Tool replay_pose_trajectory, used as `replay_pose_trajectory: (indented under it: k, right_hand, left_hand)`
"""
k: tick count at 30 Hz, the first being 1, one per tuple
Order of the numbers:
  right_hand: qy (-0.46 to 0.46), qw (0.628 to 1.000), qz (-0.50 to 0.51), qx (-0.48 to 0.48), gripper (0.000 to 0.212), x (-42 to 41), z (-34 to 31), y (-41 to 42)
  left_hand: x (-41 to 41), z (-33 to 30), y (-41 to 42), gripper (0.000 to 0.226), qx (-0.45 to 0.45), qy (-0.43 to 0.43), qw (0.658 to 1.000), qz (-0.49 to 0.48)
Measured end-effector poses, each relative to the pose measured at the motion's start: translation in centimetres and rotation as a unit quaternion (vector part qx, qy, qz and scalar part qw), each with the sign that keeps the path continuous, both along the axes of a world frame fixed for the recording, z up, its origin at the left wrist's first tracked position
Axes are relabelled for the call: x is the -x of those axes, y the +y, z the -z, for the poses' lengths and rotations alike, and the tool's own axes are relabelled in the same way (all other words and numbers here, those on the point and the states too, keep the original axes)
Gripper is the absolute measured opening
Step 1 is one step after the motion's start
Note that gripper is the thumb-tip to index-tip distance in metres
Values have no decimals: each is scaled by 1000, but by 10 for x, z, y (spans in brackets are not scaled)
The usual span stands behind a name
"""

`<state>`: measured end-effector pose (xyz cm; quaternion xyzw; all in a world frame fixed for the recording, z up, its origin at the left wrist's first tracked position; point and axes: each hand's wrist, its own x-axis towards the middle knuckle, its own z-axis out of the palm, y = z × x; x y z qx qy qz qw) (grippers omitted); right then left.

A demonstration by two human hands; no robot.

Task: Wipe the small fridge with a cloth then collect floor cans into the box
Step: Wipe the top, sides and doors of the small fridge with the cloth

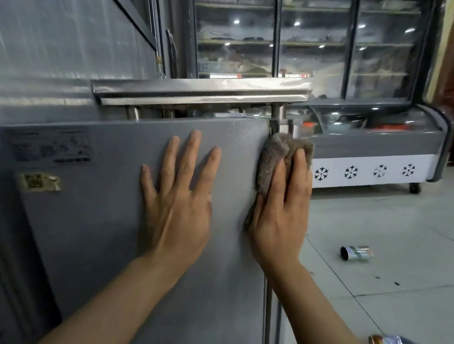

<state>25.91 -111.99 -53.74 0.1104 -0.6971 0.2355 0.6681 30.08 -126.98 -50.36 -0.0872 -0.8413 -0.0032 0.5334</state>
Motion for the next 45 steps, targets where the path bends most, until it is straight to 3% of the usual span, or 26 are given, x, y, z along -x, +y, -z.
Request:
replay_pose_trajectory:
  k: [3,7,11,15,18,22,24,26,31,34,36,41,43,45]
  right_hand:
    - [-58,997,24,-48,49,-9,85,0]
    - [-143,983,40,-104,51,-22,166,8]
    - [-108,986,26,-128,64,-19,116,3]
    - [-58,995,-9,-79,59,-7,52,-11]
    - [-44,995,-30,-89,56,-5,79,-15]
    - [-80,956,-15,-282,49,-17,166,-7]
    - [-93,935,1,-342,52,-23,179,0]
    - [-92,935,1,-342,56,-24,161,-1]
    - [-36,975,-13,-221,59,-11,51,-23]
    - [-30,982,-10,-187,61,-11,47,-39]
    - [-43,971,-29,-233,59,-17,81,-47]
    - [-72,891,-19,-447,50,-30,144,-46]
    - [-69,888,-8,-454,50,-30,134,-44]
    - [-54,908,-14,-415,52,-28,105,-49]
  left_hand:
    - [1,31,-6,73,39,-12,999,3]
    - [-4,78,-12,95,88,-51,995,3]
    - [-11,88,-16,94,98,-67,993,-5]
    - [-16,82,-22,85,72,-65,995,-14]
    - [-20,90,-31,82,60,-68,996,-24]
    - [-24,108,-40,82,60,-86,994,-29]
    - [-25,113,-43,83,61,-90,994,-28]
    - [-27,112,-46,81,69,-87,994,-19]
    - [-34,100,-60,95,51,-88,994,-29]
    - [-38,101,-76,101,14,-85,995,-46]
    - [-39,106,-84,103,13,-90,994,-52]
    - [-44,107,-91,103,37,-114,992,-40]
    - [-51,106,-98,97,9,-108,994,-31]
    - [-61,106,-112,95,-52,-106,992,-46]
